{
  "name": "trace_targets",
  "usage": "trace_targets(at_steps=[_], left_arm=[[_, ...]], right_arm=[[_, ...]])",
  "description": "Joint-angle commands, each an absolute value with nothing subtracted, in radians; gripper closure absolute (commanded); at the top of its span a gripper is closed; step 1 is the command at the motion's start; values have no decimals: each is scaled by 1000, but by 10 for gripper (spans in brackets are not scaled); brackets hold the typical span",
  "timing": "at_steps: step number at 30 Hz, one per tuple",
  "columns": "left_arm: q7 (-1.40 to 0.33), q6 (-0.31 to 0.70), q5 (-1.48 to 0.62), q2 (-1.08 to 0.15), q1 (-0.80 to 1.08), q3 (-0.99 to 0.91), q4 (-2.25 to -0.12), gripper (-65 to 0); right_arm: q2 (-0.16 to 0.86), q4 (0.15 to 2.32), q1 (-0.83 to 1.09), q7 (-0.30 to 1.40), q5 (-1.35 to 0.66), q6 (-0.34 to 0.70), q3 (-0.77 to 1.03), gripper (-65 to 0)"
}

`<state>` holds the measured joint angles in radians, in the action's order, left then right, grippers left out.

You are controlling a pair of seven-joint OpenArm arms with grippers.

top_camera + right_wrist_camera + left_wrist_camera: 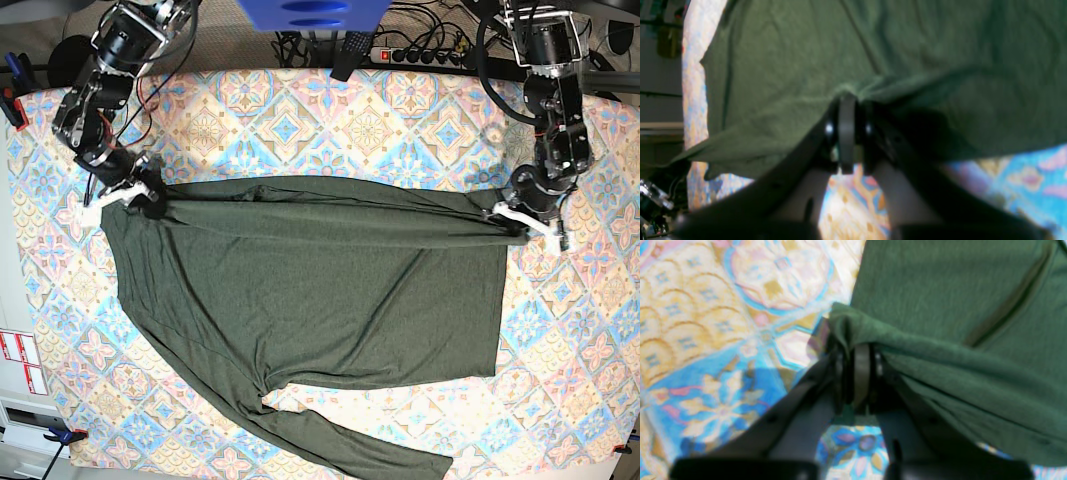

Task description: Fold the T-shirt properly

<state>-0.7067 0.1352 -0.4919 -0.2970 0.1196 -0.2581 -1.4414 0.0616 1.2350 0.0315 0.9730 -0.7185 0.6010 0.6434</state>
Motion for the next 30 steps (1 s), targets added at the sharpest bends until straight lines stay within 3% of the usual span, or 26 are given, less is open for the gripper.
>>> trace_targets(at_steps=[1, 5, 7, 15, 30], left_arm=[[-688, 137, -498, -318, 114, -251, -1455, -150], [-751, 137, -506, -320, 117, -255, -1461, -308], [-794, 137, -509, -320, 117, -259, -1484, -337], [-816, 139, -509, -318, 242, -334, -1644, -342], [-808, 139, -507, -260, 197, -332, -1461, -343]], right_arm=[[77, 1259, 19, 954, -748, 611, 647, -74], [77, 1273, 38, 957, -748, 611, 651, -118], [77, 1293, 41, 958, -748, 611, 656, -132], [77, 1411, 136, 958, -753, 611, 656, -176], [77, 1425, 159, 958, -753, 611, 650, -173]])
